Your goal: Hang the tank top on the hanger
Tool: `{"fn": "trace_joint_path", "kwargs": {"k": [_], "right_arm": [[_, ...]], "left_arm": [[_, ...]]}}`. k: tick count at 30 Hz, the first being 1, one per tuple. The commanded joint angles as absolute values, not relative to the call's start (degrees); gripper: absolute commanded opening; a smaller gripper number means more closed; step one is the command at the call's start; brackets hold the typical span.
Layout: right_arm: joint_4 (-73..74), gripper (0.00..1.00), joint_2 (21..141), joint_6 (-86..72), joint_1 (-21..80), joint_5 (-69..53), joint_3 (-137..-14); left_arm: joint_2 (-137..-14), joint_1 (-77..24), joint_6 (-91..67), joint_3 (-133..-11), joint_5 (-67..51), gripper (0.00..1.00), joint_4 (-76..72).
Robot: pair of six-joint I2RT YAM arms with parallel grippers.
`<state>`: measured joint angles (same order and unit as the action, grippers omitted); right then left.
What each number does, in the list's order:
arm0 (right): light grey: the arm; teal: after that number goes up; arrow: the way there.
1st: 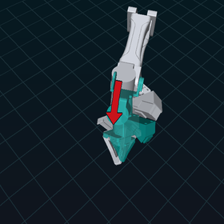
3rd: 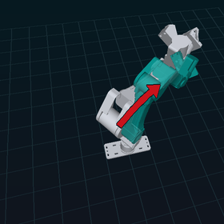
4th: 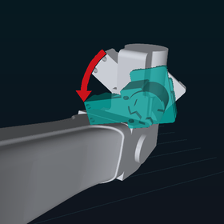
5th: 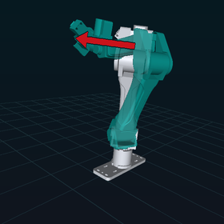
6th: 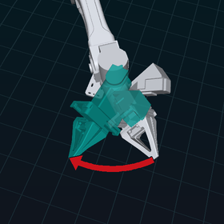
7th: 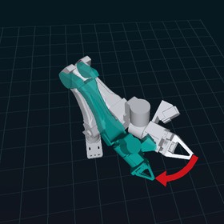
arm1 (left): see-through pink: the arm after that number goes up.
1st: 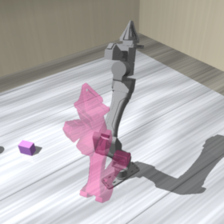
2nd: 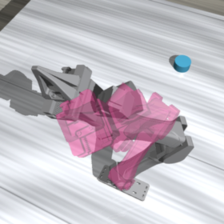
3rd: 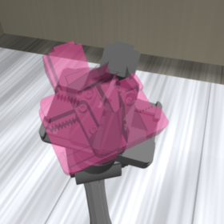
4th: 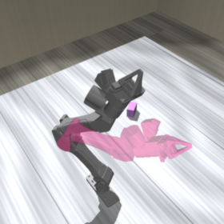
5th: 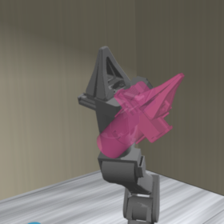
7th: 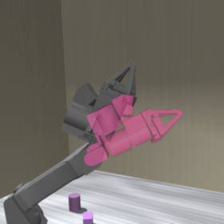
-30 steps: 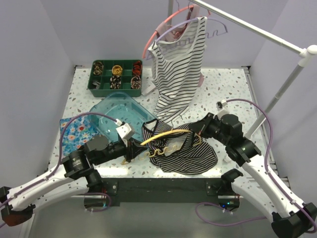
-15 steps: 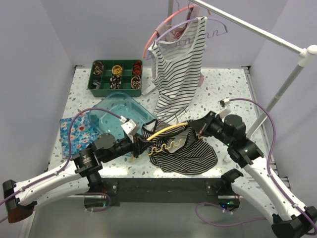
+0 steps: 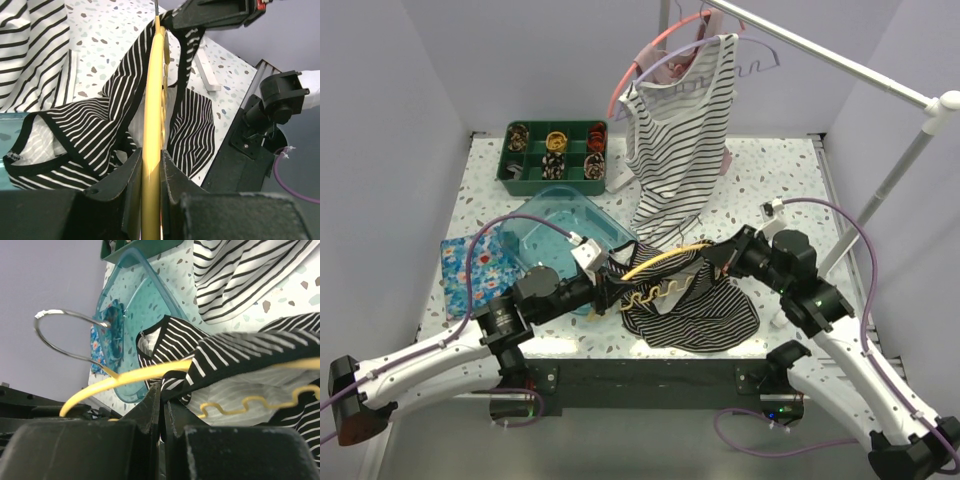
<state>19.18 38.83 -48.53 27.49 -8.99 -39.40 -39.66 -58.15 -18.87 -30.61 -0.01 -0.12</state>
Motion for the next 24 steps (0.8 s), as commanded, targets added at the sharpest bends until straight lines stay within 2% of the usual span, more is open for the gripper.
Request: {"fn": "trace_joint_path", "kwargs": {"k": [1, 9, 11, 14, 15, 17, 18, 21, 24], "right_arm": [[18.46, 0.0, 40.86, -46.41, 27.68, -9.49, -46.13], [18.72, 0.0, 42.19, -45.97, 27.6, -9.49, -46.77], [19.33, 0.03, 41.4, -45.88, 27.68, -8.36, -45.88], [22.58, 0.17, 39.29, -45.18, 27.6, -5.29, -44.39], [24.07, 0.31, 38.16, -44.83, 27.6, -4.06, -44.38], [29.16, 0.43, 36.92, -43.51, 27.68, -0.89, -44.91], [32.66, 0.54, 35.61, -43.07, 27.69, 1.91, -45.96], [38.91, 0.69, 34.46, -41.66, 27.69, 7.18, -49.2], [41.3, 0.73, 34.28, -40.34, 27.69, 8.88, -51.93]], "left_arm": [[-40.25, -58.01, -18.72, -29.37, -2.64, 0.0, -10.8], [-41.57, -58.01, -19.78, -26.98, -1.58, 0.0, -18.28], [-41.22, -58.01, -19.43, -26.72, -1.76, 0.0, -19.68], [-41.31, -58.01, -18.9, -26.37, -3.33, 0.0, -20.56], [-41.31, -58.01, -18.81, -26.19, -3.77, 0.0, -20.74], [-41.22, -58.01, -18.9, -25.23, -4.92, 0.0, -21.7], [-41.13, -58.01, -19.07, -24.79, -5.18, 0.0, -22.14], [-40.69, -58.01, -19.69, -22.77, -5.62, 0.0, -24.17], [-41.22, -58.01, -19.78, -21.71, -4.92, 0.0, -25.49]]}}
